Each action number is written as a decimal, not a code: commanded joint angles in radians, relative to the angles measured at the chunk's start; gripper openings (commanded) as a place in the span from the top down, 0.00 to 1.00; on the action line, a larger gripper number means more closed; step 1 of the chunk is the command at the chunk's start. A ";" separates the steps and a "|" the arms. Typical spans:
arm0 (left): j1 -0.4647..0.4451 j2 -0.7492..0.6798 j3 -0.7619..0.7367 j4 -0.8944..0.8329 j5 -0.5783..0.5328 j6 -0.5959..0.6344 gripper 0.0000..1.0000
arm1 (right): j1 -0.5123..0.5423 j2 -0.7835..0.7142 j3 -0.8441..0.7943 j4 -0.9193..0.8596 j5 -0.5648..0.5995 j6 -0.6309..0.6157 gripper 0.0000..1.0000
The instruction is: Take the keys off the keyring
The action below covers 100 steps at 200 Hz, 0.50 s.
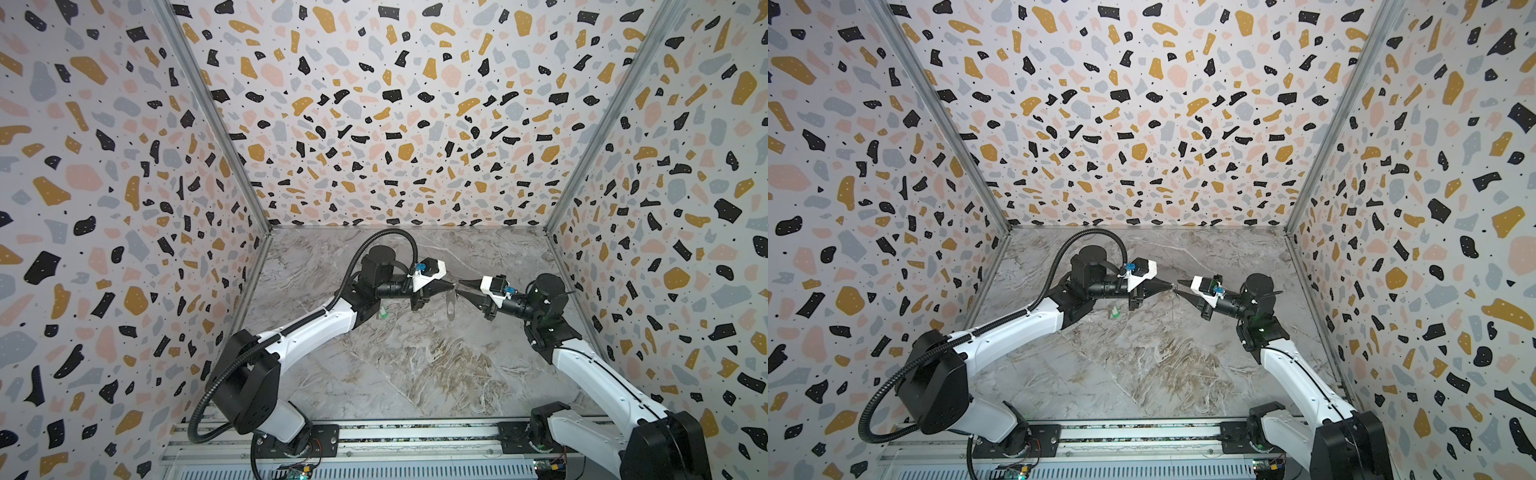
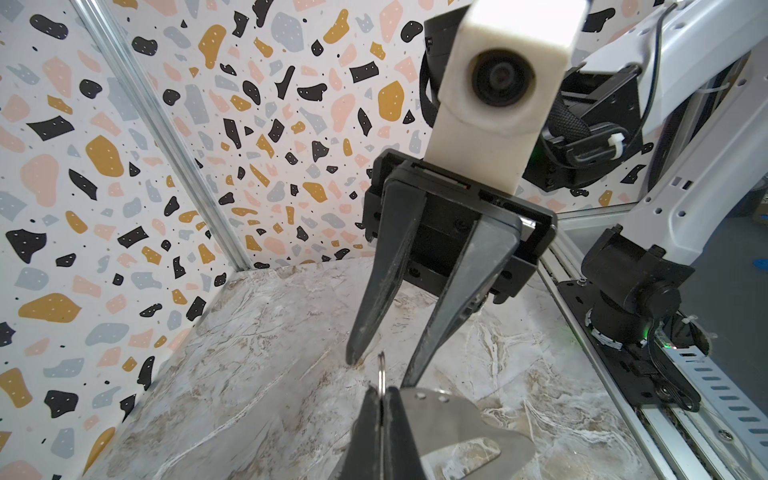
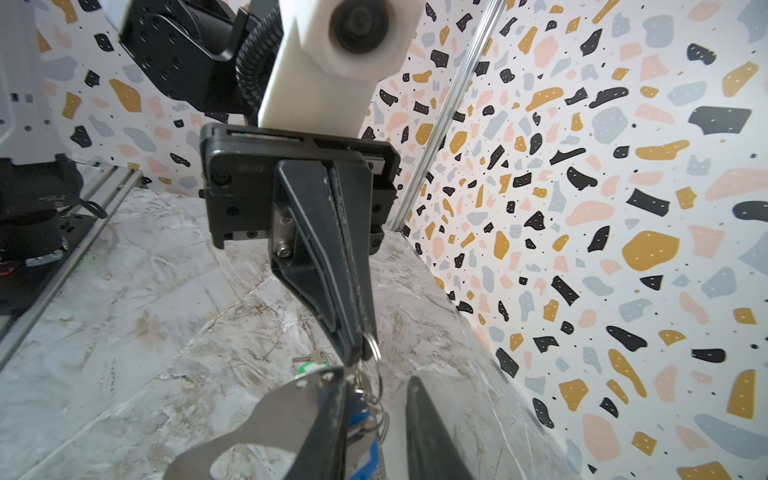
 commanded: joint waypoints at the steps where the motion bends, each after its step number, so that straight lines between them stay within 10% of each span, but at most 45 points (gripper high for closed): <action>1: 0.005 -0.002 0.046 0.013 0.036 0.026 1.00 | -0.005 0.008 0.045 -0.009 -0.052 0.033 0.78; 100: 0.005 -0.003 0.067 -0.047 0.033 0.069 1.00 | -0.010 0.020 0.040 0.016 -0.082 0.048 1.00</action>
